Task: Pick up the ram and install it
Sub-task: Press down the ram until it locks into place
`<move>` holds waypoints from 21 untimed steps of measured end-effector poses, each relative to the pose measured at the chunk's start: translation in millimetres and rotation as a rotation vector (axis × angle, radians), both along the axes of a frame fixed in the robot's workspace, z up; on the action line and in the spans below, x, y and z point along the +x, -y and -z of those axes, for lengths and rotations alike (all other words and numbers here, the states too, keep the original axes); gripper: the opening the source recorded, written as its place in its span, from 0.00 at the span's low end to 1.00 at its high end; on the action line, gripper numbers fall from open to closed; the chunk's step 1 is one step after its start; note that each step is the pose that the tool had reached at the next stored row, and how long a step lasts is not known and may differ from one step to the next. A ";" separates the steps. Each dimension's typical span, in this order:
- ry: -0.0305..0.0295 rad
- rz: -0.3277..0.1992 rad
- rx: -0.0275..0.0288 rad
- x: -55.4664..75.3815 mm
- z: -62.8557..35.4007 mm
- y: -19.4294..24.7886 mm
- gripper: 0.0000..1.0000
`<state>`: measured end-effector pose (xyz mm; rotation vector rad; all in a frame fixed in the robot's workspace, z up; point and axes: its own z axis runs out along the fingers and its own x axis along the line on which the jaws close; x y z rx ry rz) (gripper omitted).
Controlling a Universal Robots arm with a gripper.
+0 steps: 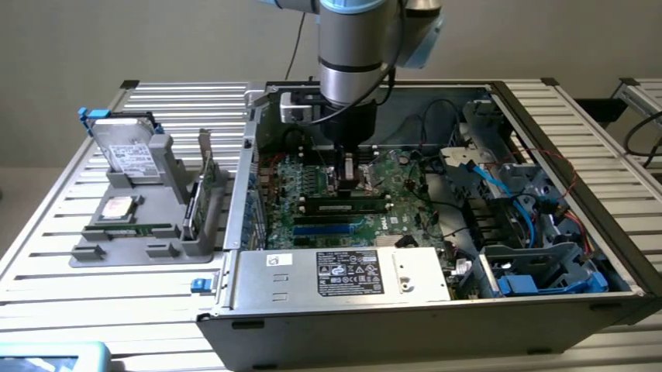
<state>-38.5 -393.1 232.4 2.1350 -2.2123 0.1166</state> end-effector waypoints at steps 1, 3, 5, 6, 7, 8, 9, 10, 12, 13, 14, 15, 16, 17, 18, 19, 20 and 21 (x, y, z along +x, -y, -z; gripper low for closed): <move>0.0000 0.000 0.0000 -2.6 0.0 0.0 0.11; 0.0001 0.000 0.0002 -5.4 0.6 -0.1 0.11; 0.0008 0.000 0.0000 -6.4 1.8 0.0 0.11; 0.0013 0.000 0.0000 -6.8 2.3 0.0 0.11; 0.0015 0.000 -0.0001 -6.9 2.7 0.0 0.11; 0.0019 0.000 -0.0002 -7.1 2.9 0.1 0.11; 0.0022 0.000 0.0002 -7.1 3.4 0.0 0.11; 0.0024 0.000 0.0001 -7.3 3.9 0.0 0.11; 0.0027 0.000 0.0001 -7.6 5.1 0.0 0.11; 0.0029 0.001 -0.0002 -7.8 5.3 0.0 0.11; 0.0029 0.000 -0.0003 -8.0 5.5 0.0 0.11; 0.0030 0.000 -0.0004 -8.1 5.7 0.1 0.11; 0.0031 0.000 -0.0003 -8.2 6.0 0.0 0.11; 0.0033 0.000 -0.0002 -8.3 6.4 0.0 0.11; 0.0034 0.000 -0.0004 -8.4 6.8 0.0 0.11; 0.0036 0.001 0.0001 -8.6 7.5 0.0 0.11; 0.0040 0.001 -0.0003 -8.6 7.8 0.1 0.11; 0.0041 0.000 -0.0007 -8.6 8.1 0.1 0.11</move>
